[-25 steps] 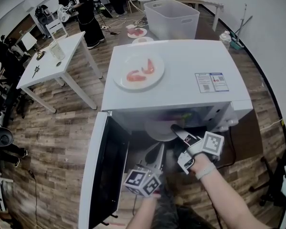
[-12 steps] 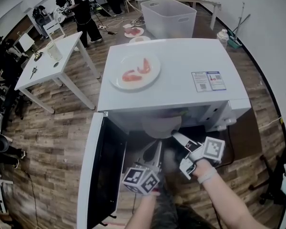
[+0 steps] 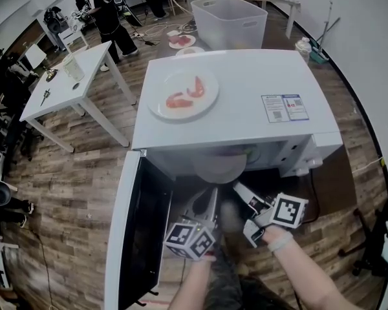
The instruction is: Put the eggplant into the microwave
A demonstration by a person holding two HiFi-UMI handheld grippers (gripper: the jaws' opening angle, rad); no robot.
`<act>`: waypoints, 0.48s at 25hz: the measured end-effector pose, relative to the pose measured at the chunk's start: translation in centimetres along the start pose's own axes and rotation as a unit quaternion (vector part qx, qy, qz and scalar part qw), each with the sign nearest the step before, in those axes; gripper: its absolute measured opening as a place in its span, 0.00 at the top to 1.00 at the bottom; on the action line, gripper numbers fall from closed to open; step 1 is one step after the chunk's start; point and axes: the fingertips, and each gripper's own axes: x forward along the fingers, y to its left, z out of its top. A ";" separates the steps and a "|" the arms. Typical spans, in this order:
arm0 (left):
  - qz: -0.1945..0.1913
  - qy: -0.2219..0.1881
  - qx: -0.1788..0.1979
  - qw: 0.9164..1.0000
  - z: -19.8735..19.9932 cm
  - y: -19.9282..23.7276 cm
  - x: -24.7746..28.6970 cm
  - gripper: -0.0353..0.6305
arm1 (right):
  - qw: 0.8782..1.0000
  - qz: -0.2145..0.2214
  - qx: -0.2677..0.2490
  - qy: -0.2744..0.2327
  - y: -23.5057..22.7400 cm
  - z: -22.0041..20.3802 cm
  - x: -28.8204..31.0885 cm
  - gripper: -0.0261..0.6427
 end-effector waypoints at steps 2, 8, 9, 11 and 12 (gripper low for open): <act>0.000 0.001 0.003 1.000 0.0 0.0 0.1 0.95 | 0.996 -0.031 -0.080 0.012 -0.3 -0.1 -0.3 0.96; 0.001 0.008 0.023 1.000 0.1 0.0 0.5 0.95 | 0.932 -0.101 -0.344 0.055 1.0 0.2 0.1 0.96; 0.001 0.009 0.026 1.000 0.1 0.0 0.6 0.95 | 0.922 -0.108 -0.368 0.056 1.2 0.3 0.2 0.96; 0.000 0.011 0.030 0.999 0.1 -0.1 0.8 0.95 | 0.909 -0.117 -0.395 0.060 1.4 0.2 0.6 0.96; -0.001 0.012 0.031 0.999 0.1 -0.1 0.9 0.95 | 0.905 -0.119 -0.403 0.063 1.5 0.1 0.7 0.96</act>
